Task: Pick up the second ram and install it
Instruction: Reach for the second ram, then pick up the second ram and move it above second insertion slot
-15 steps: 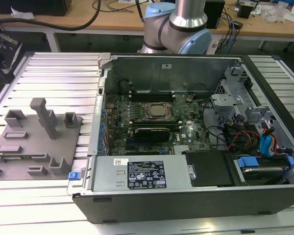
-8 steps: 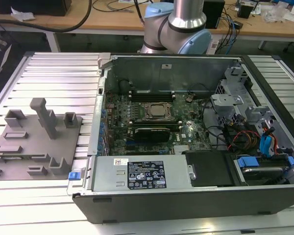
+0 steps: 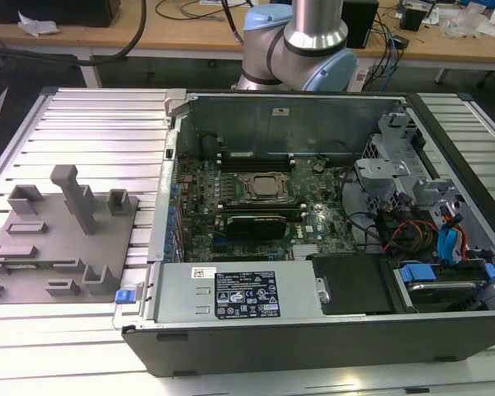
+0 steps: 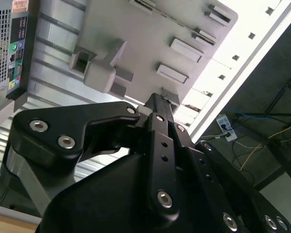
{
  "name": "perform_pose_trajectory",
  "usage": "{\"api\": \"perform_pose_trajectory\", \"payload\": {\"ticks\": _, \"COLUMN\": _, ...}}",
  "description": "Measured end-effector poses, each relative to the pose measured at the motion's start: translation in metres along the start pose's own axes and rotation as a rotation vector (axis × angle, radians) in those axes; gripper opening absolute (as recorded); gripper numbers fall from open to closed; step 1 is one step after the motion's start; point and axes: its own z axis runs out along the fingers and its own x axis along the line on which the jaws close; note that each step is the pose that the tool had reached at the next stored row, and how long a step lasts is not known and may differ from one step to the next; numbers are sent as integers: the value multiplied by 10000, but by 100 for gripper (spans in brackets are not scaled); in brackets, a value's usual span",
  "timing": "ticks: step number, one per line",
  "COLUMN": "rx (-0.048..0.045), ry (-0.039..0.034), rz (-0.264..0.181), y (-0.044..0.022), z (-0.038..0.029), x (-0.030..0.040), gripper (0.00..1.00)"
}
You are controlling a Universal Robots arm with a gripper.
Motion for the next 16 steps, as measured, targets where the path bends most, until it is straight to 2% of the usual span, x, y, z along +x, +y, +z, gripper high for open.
{"api": "perform_pose_trajectory", "payload": {"ticks": 2, "rx": 1, "ry": 1, "rz": 0, "y": -32, "z": 0, "x": -2, "gripper": 11}}
{"api": "perform_pose_trajectory", "payload": {"ticks": 13, "rx": 1, "ry": 1, "rz": -26, "y": -37, "z": 0, "x": -2, "gripper": 11}}
{"api": "perform_pose_trajectory", "payload": {"ticks": 16, "rx": -13, "ry": 27, "rz": -597, "y": -37, "z": 0, "x": -2, "gripper": 11}}
